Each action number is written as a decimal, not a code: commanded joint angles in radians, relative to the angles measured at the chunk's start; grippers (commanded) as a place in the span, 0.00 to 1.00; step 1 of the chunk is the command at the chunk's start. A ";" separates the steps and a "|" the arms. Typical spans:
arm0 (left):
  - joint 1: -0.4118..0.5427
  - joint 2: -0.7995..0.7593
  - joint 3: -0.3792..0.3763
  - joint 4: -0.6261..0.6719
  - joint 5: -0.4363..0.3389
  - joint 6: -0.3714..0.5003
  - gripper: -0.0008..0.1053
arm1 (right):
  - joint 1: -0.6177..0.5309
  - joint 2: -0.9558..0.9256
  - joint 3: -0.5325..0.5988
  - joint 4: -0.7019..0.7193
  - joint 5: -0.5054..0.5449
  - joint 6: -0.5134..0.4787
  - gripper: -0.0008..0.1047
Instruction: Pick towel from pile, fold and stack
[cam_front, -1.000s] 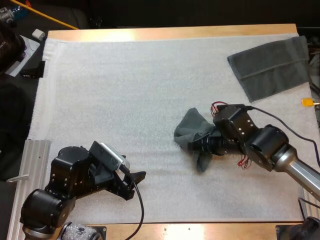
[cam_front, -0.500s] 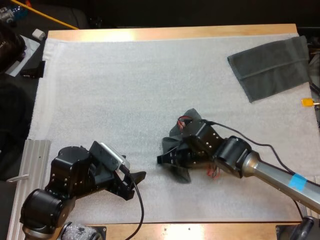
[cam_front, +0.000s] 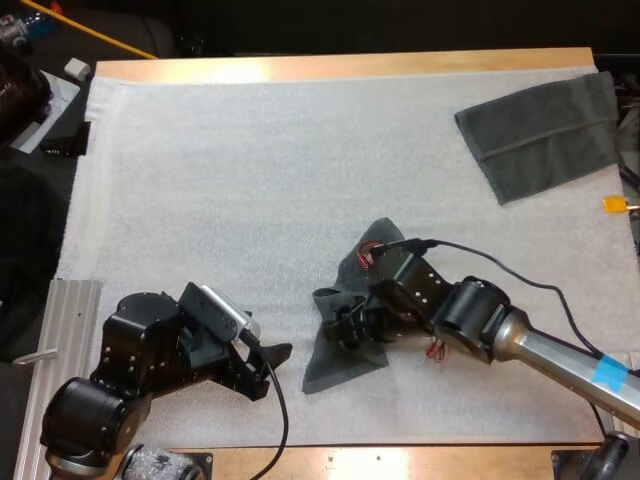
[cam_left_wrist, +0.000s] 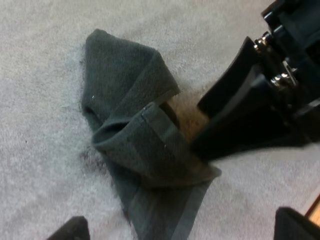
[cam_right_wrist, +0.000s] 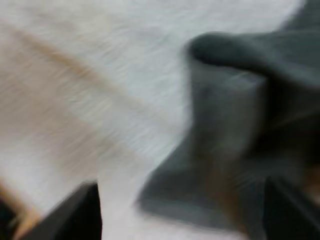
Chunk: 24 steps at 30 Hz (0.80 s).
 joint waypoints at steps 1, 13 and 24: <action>-0.002 0.002 -0.004 0.007 0.003 -0.007 0.68 | -0.028 -0.007 -0.011 0.090 0.138 -0.024 0.63; -0.003 0.005 -0.004 0.014 0.000 -0.012 0.67 | -0.202 -0.010 0.005 0.285 0.244 -0.078 0.64; -0.003 0.003 -0.003 0.033 0.008 -0.009 0.67 | -0.229 -0.012 0.141 0.179 0.179 -0.069 0.63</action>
